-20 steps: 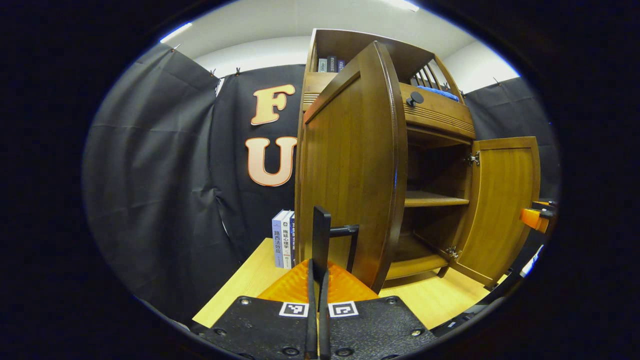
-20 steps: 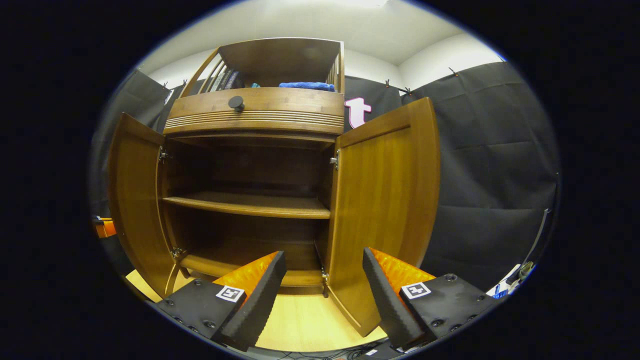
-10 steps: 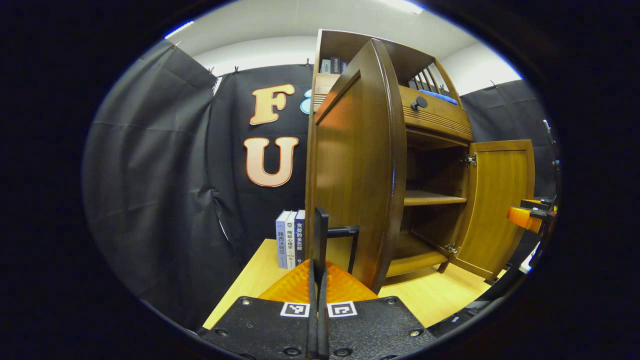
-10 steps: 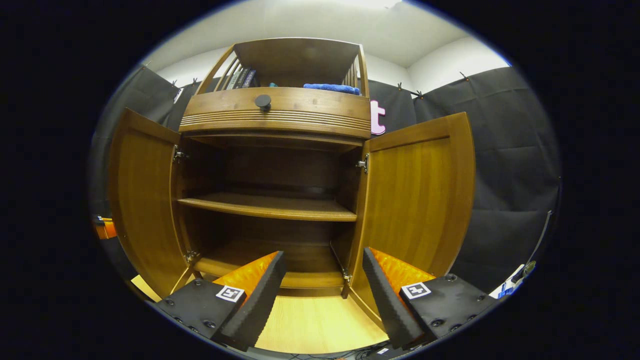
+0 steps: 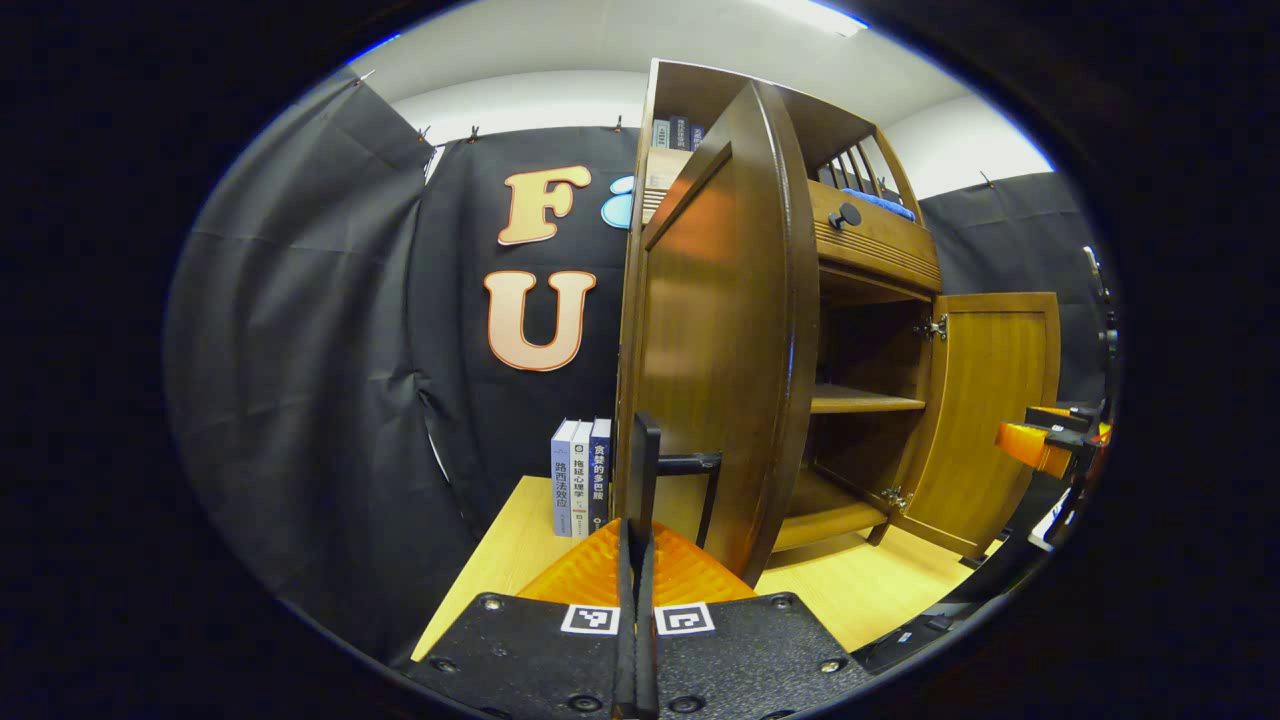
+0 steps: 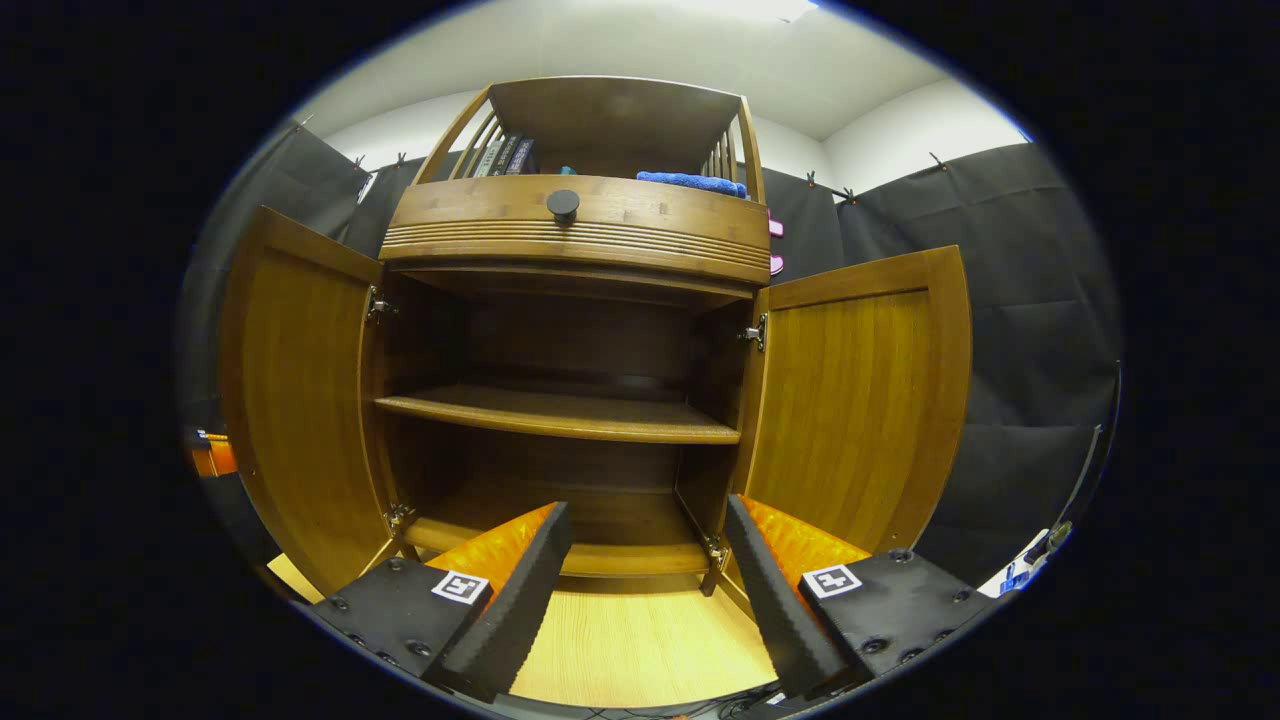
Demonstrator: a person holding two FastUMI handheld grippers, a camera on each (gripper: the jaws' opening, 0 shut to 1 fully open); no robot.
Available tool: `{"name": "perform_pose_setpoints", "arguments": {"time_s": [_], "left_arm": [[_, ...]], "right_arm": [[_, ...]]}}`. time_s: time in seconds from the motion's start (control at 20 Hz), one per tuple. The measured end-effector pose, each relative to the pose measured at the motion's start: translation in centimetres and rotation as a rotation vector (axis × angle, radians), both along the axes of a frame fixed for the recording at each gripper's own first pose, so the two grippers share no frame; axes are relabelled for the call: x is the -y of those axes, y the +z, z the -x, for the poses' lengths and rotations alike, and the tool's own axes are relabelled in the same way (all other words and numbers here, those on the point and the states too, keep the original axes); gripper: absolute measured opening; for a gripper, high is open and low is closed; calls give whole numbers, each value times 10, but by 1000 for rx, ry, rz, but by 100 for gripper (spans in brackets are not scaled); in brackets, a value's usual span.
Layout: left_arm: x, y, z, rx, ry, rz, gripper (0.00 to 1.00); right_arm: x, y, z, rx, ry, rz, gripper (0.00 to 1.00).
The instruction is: Open the right door of the double-door shoe cabinet with the right hand, and open the left door with the left hand.
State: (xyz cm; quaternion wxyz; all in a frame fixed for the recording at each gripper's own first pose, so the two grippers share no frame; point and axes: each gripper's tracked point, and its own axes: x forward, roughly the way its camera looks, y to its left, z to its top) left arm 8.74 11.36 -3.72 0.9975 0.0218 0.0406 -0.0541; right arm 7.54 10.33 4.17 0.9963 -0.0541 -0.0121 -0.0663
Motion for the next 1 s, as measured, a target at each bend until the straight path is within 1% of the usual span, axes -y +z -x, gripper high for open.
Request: {"name": "perform_pose_setpoints", "arguments": {"time_s": [0.15,0.2,0.3,0.35,0.4,0.5,0.6,0.65,0.7,0.8,0.85,0.9,0.95,1.0], "left_arm": [[-4,1,0,3,0,-16,2],[-6,1,-1,1,2,-14,0],[-2,1,1,-4,0,3,2],[-3,1,1,-4,1,2,0],[-5,2,1,-2,4,-10,2],[-15,2,0,2,22,-21,0],[-18,4,1,2,54,-11,0],[-14,3,2,-3,47,4,2],[-10,3,3,-6,46,3,0],[-21,5,5,-2,55,-32,0],[-20,5,5,-1,52,-34,0],[-18,6,5,-2,51,-28,2],[-16,5,6,-4,54,-22,0],[-15,6,7,-5,58,-13,2]], "right_arm": [[0,-2,3,-2,-8,-5,94],[1,-2,5,-3,-9,-6,94],[2,-2,6,-3,-14,-9,94],[2,-2,7,-2,-16,-9,94],[2,-3,8,-1,-18,-8,94],[0,-3,11,-2,-17,-8,94],[-1,-4,12,-2,-17,-10,94],[-1,-4,12,-2,-17,-9,94],[-2,-3,12,0,-16,-6,94],[-3,-2,13,4,-17,-3,94],[-3,-2,14,4,-16,-5,94],[-3,-2,14,2,-15,-8,94],[-3,-2,16,0,-14,-8,94],[-3,-3,17,0,-15,-7,94]]}}
